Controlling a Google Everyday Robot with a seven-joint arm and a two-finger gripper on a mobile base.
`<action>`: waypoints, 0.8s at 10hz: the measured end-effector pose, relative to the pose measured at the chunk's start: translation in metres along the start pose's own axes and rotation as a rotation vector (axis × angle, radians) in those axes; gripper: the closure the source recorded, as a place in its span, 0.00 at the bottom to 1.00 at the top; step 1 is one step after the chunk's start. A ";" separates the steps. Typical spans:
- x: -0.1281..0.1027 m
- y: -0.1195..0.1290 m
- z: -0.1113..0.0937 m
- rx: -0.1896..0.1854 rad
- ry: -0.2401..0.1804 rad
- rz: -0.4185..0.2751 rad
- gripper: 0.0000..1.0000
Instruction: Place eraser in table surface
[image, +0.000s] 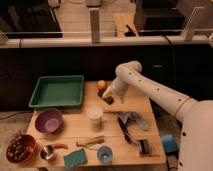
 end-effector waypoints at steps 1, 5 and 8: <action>0.000 -0.004 0.002 0.006 0.010 -0.033 0.20; 0.011 -0.028 0.019 0.001 0.053 -0.172 0.20; 0.022 -0.032 0.029 0.006 0.078 -0.235 0.20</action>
